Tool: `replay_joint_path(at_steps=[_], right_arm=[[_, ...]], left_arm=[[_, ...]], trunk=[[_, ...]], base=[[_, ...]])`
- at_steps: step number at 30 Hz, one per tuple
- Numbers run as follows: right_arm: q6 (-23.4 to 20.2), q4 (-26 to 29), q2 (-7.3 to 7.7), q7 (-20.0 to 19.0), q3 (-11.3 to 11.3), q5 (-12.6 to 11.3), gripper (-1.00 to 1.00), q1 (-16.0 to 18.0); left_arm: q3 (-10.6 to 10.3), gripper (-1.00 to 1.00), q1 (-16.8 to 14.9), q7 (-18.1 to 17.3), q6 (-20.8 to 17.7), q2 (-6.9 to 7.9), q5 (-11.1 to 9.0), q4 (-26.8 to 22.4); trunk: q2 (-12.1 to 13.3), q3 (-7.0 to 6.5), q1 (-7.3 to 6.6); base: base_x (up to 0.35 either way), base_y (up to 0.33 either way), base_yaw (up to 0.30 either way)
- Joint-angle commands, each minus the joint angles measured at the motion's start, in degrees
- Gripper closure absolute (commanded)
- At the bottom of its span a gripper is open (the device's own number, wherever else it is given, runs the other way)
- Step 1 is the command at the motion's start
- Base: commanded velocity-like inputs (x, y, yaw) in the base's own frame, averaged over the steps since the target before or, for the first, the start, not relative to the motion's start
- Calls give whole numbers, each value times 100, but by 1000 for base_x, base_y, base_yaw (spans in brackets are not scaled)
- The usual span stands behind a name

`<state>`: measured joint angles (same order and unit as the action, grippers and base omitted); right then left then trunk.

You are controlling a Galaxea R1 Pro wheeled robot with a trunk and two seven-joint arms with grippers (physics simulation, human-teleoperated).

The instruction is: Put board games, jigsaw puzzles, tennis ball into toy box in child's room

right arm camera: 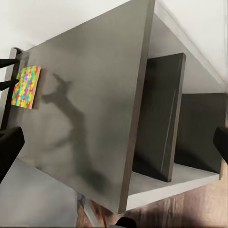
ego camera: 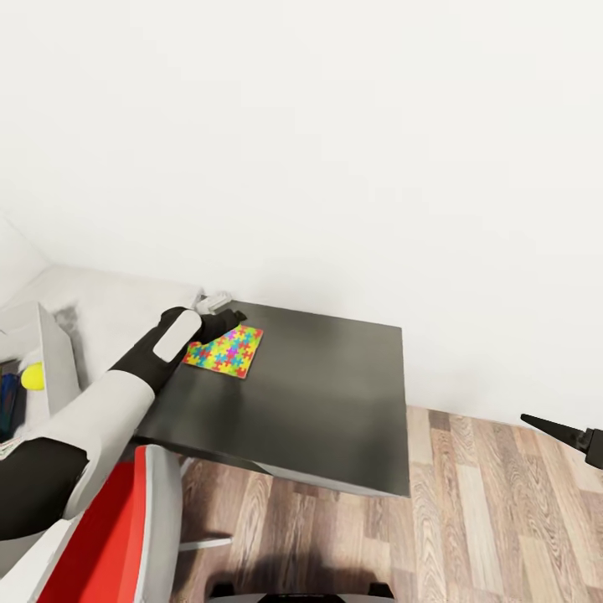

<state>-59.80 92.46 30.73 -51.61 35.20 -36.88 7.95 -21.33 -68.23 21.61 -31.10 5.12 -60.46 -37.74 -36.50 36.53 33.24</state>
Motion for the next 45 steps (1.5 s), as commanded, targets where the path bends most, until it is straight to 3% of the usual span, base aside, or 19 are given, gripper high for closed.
replay_joint_path(at_steps=[1,12,24,35,45], right_arm=[[-20,0,0,-34,5,23,-100,5],[-20,0,-5,-31,5,23,-100,5],[-20,0,-5,-26,1,23,-100,5],[-20,0,-5,-25,-3,23,-100,5],[-20,0,-5,-22,-4,23,-100,5]], left_arm=[[-38,-100,9,55,17,-3,-174,391],[-38,-100,11,69,8,-67,-183,382],[-25,-100,12,61,1,-73,-191,299],[-8,-100,5,99,-126,-50,-251,-297],[7,-100,-4,490,-366,18,-436,-876]], trunk=[[-5,7,1],[-5,7,1],[-5,7,1],[-5,7,1],[-5,7,1]], base=[[-174,-101,-11],[-215,-126,-4],[-48,-27,0],[-5,-3,0],[0,0,0]])
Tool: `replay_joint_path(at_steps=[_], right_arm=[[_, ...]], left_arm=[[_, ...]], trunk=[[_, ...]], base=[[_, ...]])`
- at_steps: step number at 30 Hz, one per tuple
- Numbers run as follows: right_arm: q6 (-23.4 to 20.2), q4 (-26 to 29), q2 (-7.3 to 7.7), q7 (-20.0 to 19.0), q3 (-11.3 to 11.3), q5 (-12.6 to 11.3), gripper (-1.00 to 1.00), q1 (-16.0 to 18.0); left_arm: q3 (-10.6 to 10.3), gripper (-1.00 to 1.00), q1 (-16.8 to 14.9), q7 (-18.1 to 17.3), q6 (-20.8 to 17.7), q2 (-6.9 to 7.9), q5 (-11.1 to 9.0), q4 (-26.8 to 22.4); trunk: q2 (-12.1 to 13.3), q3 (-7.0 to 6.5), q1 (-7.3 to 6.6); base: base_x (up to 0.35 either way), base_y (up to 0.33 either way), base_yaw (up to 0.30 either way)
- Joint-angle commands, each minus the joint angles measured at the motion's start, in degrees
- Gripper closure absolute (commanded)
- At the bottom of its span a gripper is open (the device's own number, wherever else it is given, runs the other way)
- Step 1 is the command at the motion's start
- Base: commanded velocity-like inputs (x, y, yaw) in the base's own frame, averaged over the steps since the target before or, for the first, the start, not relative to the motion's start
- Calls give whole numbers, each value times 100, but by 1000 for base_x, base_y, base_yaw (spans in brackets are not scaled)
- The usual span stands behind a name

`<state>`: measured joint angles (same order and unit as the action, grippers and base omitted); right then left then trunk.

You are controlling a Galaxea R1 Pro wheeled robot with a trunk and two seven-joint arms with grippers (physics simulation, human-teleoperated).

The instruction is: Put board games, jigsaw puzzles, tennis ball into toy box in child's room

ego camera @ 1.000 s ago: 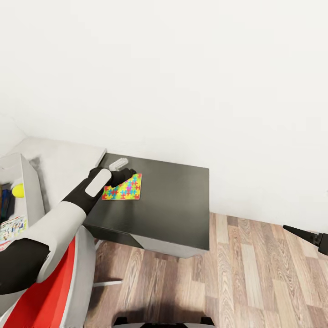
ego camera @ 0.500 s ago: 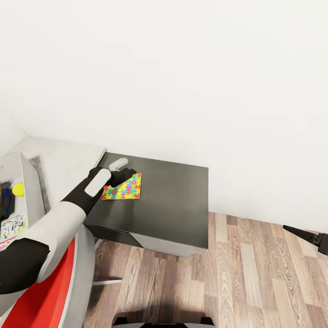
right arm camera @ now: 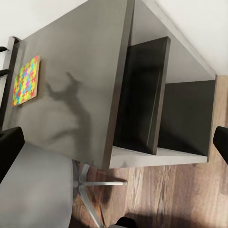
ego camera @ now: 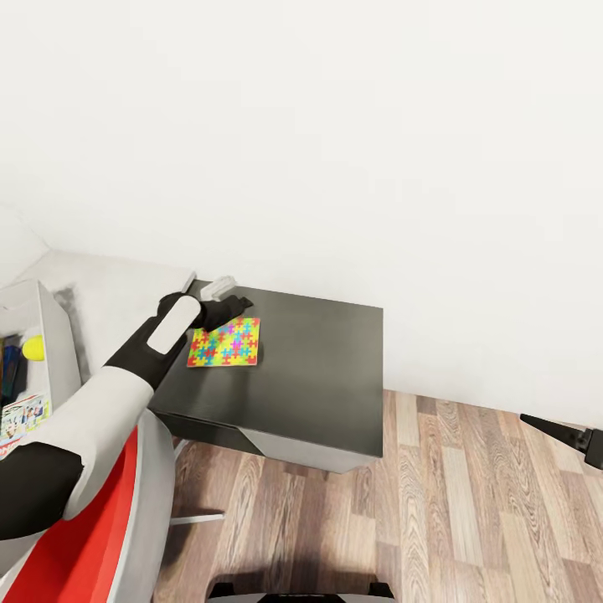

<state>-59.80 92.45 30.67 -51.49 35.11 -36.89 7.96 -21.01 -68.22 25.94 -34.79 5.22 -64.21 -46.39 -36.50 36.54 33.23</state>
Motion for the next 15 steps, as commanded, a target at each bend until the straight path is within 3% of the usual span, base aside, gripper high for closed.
replay_joint_path(at_steps=[1,6,10,15], right_arm=[[-20,1,1,-32,5,24,-100,4],[-20,1,1,-30,5,24,-100,4],[-20,1,1,-23,2,24,-100,4],[-20,1,1,-21,4,24,-100,4]], left_arm=[[6,-100,-5,130,-54,12,-79,-81],[208,-100,-6,373,-272,19,-148,-244],[590,-100,-2,616,-593,26,-203,-480],[897,-100,15,722,-937,37,-210,-709]], trunk=[[-6,6,2],[-6,6,2],[-6,6,2],[-6,6,2]], base=[[0,0,0],[0,0,0],[0,0,0],[0,0,0]])
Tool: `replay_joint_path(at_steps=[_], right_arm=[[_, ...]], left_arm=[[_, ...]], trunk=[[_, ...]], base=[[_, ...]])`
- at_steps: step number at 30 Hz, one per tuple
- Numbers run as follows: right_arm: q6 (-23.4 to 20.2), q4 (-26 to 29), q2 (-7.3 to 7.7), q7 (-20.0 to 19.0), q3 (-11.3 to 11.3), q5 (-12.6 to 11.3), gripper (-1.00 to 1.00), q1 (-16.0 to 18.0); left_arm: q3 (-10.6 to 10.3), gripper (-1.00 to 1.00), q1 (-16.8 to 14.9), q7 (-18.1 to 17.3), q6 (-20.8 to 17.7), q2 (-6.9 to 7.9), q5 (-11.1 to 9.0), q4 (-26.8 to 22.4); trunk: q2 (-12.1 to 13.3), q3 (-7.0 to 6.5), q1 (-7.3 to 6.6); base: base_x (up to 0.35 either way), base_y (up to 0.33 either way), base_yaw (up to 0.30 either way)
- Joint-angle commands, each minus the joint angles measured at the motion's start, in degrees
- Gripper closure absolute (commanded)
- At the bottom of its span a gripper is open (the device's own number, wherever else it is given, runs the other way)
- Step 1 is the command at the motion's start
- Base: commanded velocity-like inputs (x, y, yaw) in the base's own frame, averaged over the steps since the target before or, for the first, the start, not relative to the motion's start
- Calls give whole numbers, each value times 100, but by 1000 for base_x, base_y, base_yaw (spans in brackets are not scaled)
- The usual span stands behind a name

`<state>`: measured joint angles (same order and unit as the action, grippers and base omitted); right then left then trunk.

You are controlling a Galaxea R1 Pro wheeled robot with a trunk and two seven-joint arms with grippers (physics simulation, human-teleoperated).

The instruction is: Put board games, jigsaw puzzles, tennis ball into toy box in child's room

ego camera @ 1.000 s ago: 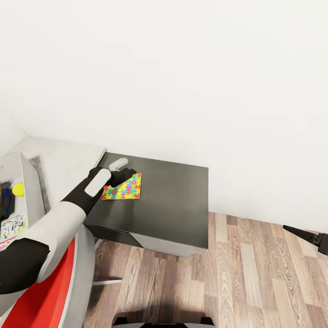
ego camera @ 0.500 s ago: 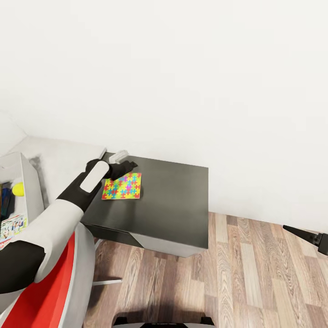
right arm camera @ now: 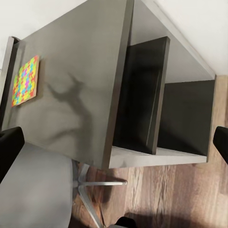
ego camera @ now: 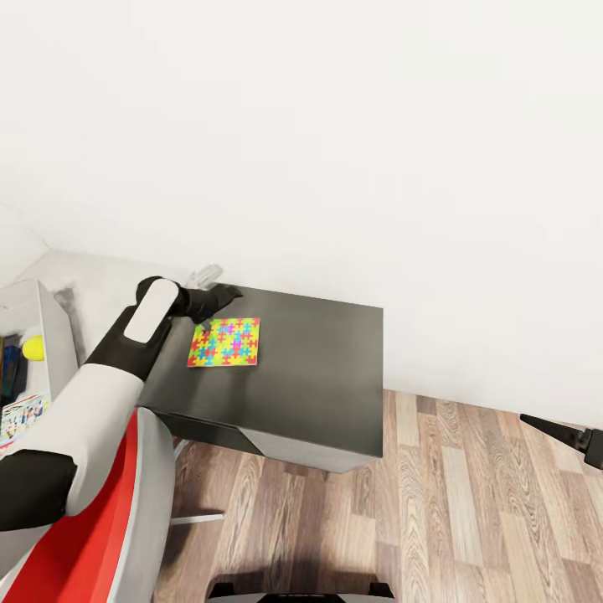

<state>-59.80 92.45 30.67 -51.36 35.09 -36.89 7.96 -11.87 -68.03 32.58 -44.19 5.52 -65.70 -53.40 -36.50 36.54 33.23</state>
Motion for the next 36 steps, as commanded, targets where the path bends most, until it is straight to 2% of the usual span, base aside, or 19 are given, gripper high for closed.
replay_joint_path(at_steps=[1,5,6,9,10,13,22,36], right_arm=[[-20,1,1,-34,5,24,-100,4],[-20,1,1,-32,5,24,-100,4],[-20,1,1,-32,5,24,-100,4],[-20,1,1,-34,6,24,-100,4],[-20,1,1,-34,6,24,-100,4],[-20,1,1,-37,6,24,-100,4],[-20,1,1,-40,11,24,-100,4],[-20,1,1,-50,2,24,-100,4]], left_arm=[[-17,-100,-4,57,2,6,-61,-8],[283,-100,32,104,-262,13,-60,-74],[283,-100,32,104,-262,13,-60,-74],[513,-100,51,182,-371,16,-54,-26],[513,-100,51,182,-371,16,-54,-26],[690,-100,59,414,-431,17,-55,38],[845,-100,18,955,-481,59,-131,94],[877,-100,2,1142,-480,197,-192,318]], trunk=[[-6,6,2],[-6,6,2],[-6,6,2],[-6,6,2],[-6,6,2],[-6,6,2],[-6,6,2],[-6,6,2]], base=[[0,0,0],[0,0,0],[0,0,0],[0,0,0],[0,0,0],[0,0,0],[0,0,0],[0,0,0]])
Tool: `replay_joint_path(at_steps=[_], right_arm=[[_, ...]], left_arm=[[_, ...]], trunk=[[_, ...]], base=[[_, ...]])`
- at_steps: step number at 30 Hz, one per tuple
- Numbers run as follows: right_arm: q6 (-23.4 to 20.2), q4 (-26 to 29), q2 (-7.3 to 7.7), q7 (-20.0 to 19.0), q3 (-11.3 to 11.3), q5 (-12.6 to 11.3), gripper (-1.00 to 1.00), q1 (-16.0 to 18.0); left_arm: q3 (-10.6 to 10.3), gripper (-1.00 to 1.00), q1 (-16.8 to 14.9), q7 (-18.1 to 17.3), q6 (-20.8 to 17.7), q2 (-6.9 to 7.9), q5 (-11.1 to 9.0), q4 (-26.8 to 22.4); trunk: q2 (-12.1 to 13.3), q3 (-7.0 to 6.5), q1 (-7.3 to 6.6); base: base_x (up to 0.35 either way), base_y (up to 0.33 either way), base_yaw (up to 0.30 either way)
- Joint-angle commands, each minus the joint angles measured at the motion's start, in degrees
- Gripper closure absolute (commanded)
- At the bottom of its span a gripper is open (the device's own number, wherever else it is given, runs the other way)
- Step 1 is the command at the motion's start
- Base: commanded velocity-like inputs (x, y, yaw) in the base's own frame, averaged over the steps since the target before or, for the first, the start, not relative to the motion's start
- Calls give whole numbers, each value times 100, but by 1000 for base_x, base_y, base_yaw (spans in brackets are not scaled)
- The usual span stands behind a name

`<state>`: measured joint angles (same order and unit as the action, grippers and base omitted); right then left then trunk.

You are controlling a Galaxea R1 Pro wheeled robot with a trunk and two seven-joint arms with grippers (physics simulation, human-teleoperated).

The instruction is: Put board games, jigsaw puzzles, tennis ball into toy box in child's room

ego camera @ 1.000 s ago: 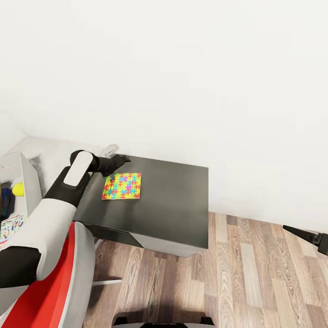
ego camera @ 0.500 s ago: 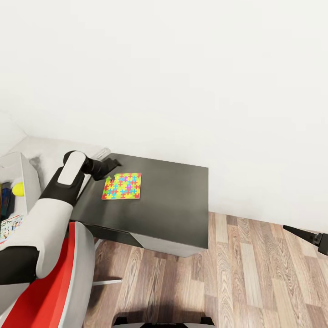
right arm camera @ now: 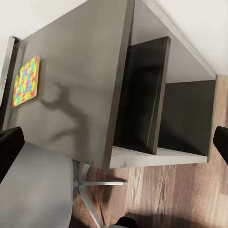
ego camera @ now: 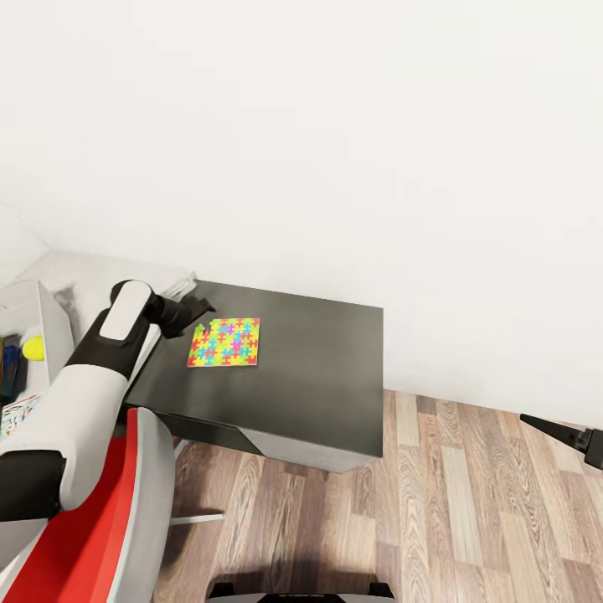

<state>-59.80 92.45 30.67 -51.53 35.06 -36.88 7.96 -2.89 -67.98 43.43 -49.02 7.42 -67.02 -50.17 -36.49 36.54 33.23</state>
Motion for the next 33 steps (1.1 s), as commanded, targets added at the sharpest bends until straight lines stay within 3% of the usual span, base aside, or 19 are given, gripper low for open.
replay_joint_path(at_steps=[1,18,22,28,33], right_arm=[[-20,1,1,-33,4,23,-100,4],[-20,1,2,-44,6,23,-100,4],[-20,1,1,-47,8,23,-100,4],[-20,1,1,-49,14,23,-100,4],[-20,1,1,-50,16,23,-100,4]], left_arm=[[-20,-100,-4,61,6,13,-55,3],[-24,-100,1,-15,78,73,-62,113],[-22,-100,8,-197,92,118,-67,143],[-19,-100,37,-825,158,220,-25,169],[-22,-100,60,-1124,221,274,-5,186]], trunk=[[-6,6,2],[-6,7,2],[-6,21,2],[-6,60,2],[-6,86,2]], base=[[0,0,0],[0,0,0],[0,0,0],[0,0,0],[0,0,0]])
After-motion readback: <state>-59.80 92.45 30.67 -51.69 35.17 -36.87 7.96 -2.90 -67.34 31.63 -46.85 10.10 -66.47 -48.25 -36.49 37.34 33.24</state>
